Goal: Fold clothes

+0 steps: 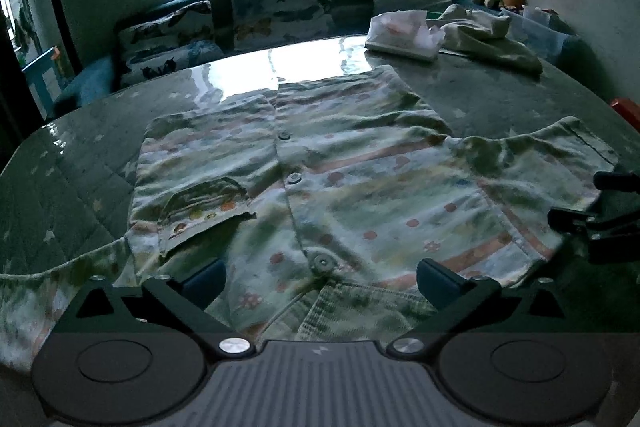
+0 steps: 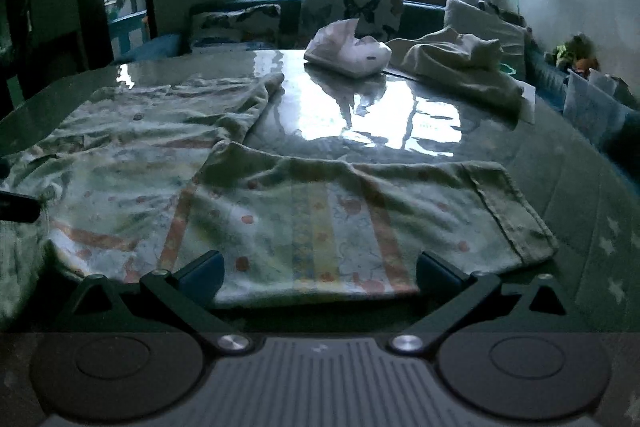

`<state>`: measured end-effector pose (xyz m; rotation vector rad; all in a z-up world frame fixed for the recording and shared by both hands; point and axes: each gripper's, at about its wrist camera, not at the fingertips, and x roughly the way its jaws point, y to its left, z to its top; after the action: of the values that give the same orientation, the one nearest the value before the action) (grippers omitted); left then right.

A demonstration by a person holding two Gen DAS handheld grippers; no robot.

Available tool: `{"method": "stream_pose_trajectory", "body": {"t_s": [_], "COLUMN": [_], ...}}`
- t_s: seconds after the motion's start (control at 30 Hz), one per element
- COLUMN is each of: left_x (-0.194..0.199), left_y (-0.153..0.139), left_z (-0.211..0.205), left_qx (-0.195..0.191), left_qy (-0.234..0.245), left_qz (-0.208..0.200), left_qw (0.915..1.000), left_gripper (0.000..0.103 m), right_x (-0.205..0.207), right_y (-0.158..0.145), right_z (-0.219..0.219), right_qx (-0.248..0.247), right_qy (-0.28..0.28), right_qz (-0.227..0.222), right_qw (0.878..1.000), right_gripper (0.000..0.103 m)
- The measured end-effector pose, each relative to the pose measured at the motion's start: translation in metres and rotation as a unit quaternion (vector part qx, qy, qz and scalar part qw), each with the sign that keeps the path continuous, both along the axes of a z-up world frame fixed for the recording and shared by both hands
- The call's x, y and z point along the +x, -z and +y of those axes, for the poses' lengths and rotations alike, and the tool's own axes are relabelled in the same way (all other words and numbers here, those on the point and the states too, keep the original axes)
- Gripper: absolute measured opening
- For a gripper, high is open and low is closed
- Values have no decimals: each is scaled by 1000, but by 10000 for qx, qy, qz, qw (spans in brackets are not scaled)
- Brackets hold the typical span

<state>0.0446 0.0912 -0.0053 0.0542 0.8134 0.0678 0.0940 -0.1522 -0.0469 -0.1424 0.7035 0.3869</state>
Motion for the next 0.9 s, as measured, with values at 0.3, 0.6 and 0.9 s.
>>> {"method": "stream_pose_trajectory", "body": {"t_s": [0.3,0.6,0.9], "left_x": [12,28,35], "left_y": [-2,0,6], "left_z": [-18,-43,-54], "left_qx": [28,58,88], "left_qy": [164,375,480], "left_qz": [48,144,250], "left_qw": [9998,9992,9985], "left_gripper": [103,103,103], "right_x": [0,1,8], "right_y": [1,0,-17], "right_z": [0,0,-23], "right_qx": [41,22,185], "right_qy": [-6,-13,290], "right_qz": [-27,4,-17], "right_qw": [10000,10000,9994], "right_gripper": [103,103,101]}}
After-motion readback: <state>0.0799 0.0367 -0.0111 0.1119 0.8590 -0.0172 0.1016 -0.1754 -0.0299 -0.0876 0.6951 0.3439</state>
